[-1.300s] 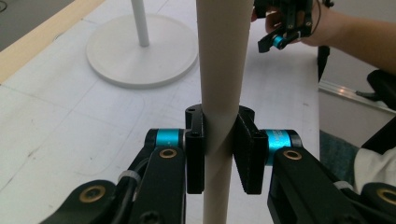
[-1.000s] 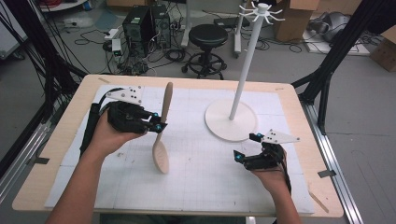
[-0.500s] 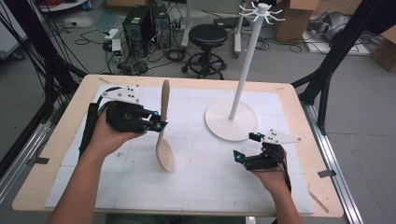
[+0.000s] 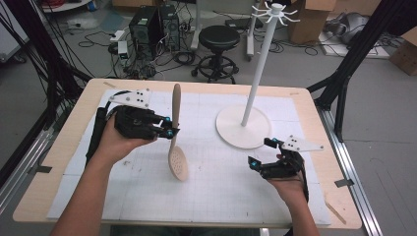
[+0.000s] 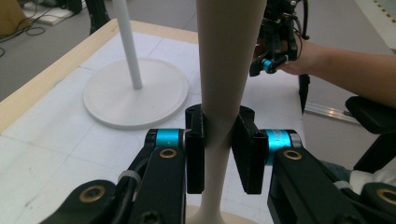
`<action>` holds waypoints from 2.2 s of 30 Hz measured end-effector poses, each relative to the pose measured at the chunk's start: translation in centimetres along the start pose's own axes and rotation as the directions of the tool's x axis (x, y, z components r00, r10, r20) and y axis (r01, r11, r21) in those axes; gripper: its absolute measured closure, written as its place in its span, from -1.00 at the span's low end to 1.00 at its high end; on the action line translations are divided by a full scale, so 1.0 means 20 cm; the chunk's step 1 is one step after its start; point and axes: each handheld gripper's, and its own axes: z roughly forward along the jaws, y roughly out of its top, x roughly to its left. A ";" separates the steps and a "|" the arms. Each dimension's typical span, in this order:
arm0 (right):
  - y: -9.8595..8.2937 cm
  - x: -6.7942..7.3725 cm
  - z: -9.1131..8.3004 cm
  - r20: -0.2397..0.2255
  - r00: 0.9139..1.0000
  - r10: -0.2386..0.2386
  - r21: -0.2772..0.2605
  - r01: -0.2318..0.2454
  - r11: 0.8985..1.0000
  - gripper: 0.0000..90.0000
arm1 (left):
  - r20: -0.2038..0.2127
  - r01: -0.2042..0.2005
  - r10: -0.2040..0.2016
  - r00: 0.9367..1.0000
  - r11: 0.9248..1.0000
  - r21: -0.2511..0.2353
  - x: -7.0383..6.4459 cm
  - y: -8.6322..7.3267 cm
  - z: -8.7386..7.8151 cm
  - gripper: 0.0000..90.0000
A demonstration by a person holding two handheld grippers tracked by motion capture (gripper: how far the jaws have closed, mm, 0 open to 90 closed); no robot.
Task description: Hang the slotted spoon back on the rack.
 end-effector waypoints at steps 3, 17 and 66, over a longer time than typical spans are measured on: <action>0.05 0.01 0.00 -0.026 1.000 -0.015 -0.023 0.014 1.000 -0.98 | 0.010 -0.011 0.011 1.000 1.000 -0.003 -0.01 0.02 0.01 0.69; 0.32 0.06 -0.02 -0.115 0.991 -0.074 -0.121 0.060 0.991 -0.98 | 0.049 -0.062 0.061 0.997 0.998 0.029 -0.05 0.14 0.13 0.69; 0.73 0.29 0.12 -0.430 0.873 -0.228 -0.237 0.134 0.962 0.17 | 0.106 -0.112 0.107 0.989 0.993 0.039 -0.14 0.25 0.37 0.68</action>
